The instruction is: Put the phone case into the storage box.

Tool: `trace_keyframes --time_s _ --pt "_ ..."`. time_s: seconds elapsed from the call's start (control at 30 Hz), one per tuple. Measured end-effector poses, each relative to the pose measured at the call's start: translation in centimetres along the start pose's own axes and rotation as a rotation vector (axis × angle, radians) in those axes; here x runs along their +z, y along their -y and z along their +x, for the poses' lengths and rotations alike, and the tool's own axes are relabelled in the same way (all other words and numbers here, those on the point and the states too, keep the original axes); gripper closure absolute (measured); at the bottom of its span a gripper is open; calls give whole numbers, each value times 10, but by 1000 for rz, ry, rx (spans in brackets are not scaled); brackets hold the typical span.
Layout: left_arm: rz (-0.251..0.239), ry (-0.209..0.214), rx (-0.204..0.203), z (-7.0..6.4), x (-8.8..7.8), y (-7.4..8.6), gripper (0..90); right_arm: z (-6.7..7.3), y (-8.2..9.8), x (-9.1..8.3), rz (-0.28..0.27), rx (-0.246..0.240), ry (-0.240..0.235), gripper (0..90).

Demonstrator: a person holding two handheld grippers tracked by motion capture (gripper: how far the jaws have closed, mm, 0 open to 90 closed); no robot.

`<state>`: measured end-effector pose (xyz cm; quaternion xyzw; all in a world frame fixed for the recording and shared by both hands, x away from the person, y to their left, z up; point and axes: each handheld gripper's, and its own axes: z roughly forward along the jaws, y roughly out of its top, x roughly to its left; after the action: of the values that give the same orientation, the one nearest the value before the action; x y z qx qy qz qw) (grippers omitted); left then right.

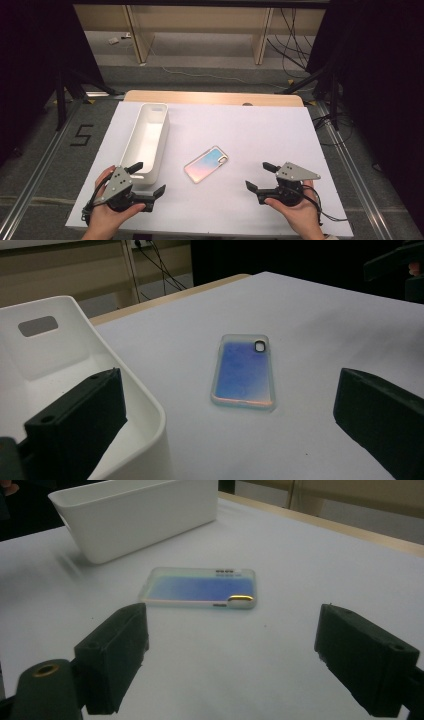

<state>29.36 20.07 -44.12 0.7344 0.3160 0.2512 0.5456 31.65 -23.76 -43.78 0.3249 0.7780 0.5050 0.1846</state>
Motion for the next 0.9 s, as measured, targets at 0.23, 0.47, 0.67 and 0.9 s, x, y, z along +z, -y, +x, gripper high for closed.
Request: trace_keyframes --time_s 0.23,0.47,0.67,0.9 --pt "-2 2 -5 1 3 -1 6 -1 2 -1 7 -6 13 152" --pt "-17 -1 -24 2 0 0 25 4 -4 5 38 -28 17 268" --pt "0 -7 -30 1 1 0 30 5 -11 18 73 -42 1 519" --pt "-5 -1 -25 2 2 0 35 13 -26 40 117 -64 -35 846"
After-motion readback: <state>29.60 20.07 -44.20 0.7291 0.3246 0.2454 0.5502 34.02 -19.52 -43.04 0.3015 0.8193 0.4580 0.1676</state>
